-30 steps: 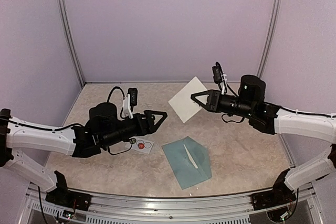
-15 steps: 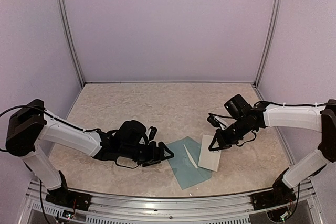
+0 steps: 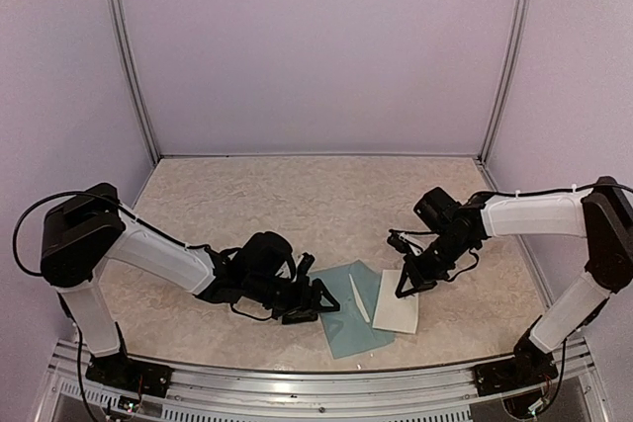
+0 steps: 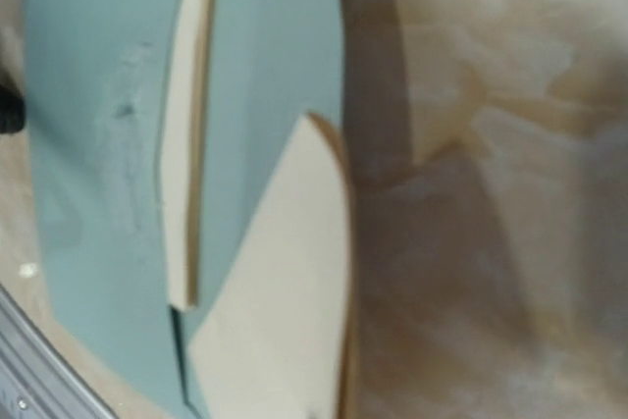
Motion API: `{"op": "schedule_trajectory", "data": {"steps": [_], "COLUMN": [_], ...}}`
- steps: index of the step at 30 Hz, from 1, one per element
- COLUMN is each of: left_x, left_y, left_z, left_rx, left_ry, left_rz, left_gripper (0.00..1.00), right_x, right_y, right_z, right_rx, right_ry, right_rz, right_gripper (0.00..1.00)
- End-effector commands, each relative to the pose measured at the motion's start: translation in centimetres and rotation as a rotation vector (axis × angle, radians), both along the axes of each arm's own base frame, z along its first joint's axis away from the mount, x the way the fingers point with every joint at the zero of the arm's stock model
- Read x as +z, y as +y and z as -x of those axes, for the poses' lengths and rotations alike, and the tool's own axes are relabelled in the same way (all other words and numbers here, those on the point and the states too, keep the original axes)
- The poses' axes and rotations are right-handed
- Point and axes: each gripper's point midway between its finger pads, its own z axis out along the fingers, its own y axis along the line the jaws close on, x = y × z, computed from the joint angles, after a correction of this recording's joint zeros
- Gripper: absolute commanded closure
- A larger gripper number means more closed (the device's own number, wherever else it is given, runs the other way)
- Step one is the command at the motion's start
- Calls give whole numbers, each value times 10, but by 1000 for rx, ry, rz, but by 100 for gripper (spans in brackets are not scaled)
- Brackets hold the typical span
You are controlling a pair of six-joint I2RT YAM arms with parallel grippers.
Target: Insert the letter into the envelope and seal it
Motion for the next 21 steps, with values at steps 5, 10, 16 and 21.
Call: {"op": "schedule_trajectory", "data": {"steps": [5, 10, 16, 21], "left_x": [-21, -23, -23, -25], "left_y": [2, 2, -1, -3], "left_z": [7, 9, 10, 10], "left_rx": [-40, -51, -65, -75], "left_ry": [48, 48, 46, 45], "left_rz": [-38, -40, -37, -39], "left_gripper": [31, 32, 32, 31], "right_x": [-17, -25, -29, -31], "right_y": [16, 25, 41, 55], "right_z": [0, 3, 6, 7], "right_rx": [32, 50, 63, 78], "right_ry": [36, 65, 92, 113], "right_rz": [-7, -7, -49, -84], "right_gripper": [100, 100, 100, 100]}}
